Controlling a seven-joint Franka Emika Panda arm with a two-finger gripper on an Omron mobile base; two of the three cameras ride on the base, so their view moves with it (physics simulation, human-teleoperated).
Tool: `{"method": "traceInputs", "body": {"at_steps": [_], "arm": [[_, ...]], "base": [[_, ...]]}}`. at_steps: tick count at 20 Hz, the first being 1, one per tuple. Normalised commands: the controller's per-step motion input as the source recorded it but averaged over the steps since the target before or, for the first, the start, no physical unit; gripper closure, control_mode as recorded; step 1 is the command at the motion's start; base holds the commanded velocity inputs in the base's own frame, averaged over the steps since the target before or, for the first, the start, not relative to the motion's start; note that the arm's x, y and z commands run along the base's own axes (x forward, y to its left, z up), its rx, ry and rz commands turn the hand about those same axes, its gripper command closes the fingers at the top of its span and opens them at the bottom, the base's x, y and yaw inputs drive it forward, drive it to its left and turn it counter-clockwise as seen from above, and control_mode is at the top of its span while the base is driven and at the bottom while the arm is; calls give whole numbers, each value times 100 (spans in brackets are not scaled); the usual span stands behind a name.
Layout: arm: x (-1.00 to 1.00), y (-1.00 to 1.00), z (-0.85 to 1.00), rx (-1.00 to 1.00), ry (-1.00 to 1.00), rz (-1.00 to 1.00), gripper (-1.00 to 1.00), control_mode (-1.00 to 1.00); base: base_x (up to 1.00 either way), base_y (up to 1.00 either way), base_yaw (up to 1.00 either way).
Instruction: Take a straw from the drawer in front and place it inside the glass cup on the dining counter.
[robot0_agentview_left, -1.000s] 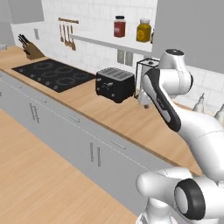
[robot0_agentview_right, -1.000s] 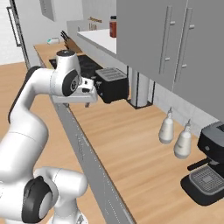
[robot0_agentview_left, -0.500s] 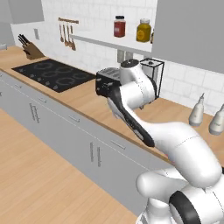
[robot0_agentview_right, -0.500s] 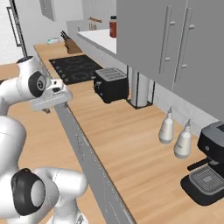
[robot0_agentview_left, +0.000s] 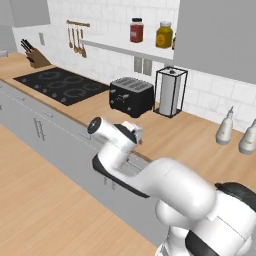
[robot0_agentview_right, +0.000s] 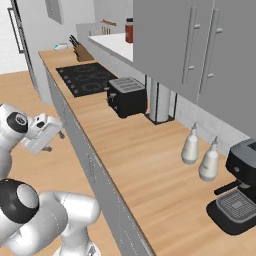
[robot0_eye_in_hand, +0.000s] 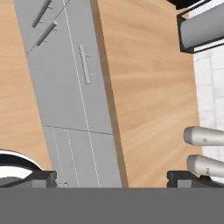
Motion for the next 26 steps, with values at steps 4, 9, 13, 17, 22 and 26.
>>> {"method": "traceInputs", "body": {"at_steps": [4,9,13,17,22,26], "arm": [[2,38,-87,-42,-3,0,-100,-100],[20,4,-73,-37,-11,0,-100,-100],[41,0,-72,-35,-14,0,-100,-100],[36,0,-63,-30,-16,0,-100,-100],[49,0,-41,-18,-11,0,-100,-100],[57,0,-28,0,-5,0,-100,-100]], "base": [[0,0,0],[0,0,0],[0,0,0],[0,0,0],[0,0,0],[0,0,0]]}}
